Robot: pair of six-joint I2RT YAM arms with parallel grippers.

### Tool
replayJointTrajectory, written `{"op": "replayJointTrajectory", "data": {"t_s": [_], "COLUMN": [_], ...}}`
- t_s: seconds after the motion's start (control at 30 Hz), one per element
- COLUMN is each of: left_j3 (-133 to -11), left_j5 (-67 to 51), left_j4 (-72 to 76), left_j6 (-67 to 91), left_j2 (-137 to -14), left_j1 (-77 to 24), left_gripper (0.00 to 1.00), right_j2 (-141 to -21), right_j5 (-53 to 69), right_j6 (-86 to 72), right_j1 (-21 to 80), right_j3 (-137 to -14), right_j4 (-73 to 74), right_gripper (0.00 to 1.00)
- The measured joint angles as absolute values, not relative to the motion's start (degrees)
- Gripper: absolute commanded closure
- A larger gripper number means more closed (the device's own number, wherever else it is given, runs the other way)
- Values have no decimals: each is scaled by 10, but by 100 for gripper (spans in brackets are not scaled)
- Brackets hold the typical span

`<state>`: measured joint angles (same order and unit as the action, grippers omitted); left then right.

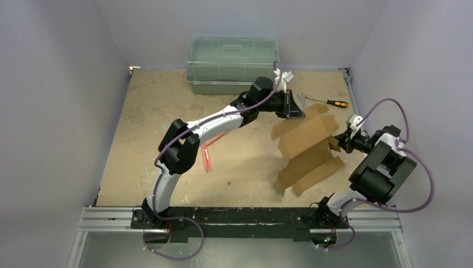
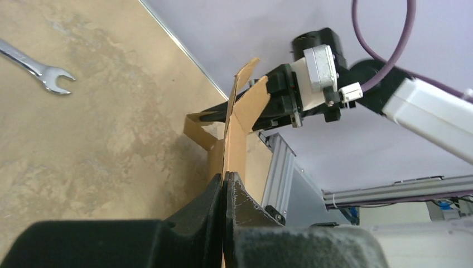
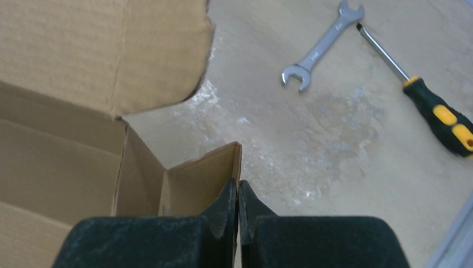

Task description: Fold the paper box

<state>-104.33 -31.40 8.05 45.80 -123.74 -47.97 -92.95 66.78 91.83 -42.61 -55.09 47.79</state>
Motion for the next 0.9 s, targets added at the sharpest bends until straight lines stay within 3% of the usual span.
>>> {"op": "replayJointTrajectory", "data": {"t_s": [0.17, 0.37, 0.53, 0.73, 0.9], "left_j3": [-1075, -1220, -1296, -1300, -1261], "left_j5": [-302, -281, -273, -268, -268], "left_j4": [26, -82, -114, -134, -133], "left_j6": [433, 381, 344, 305, 286], "left_j2": [-1242, -1270, -1273, -1272, -1270], "left_j1": [-473, -473, -473, -478, -497], "left_gripper": [100, 100, 100, 100, 100], "right_j2": [-835, -733, -735, -796, -879], "right_j5": [621, 517, 472, 462, 462], "right_j6": [645, 313, 134, -25, -80], "right_j1": [-421, -353, -333, -333, -333], "right_j3": [-439, -300, -267, -218, -183], "right_j4": [181, -224, -488, -736, -825], "right_gripper": [100, 100, 100, 100, 100]}}
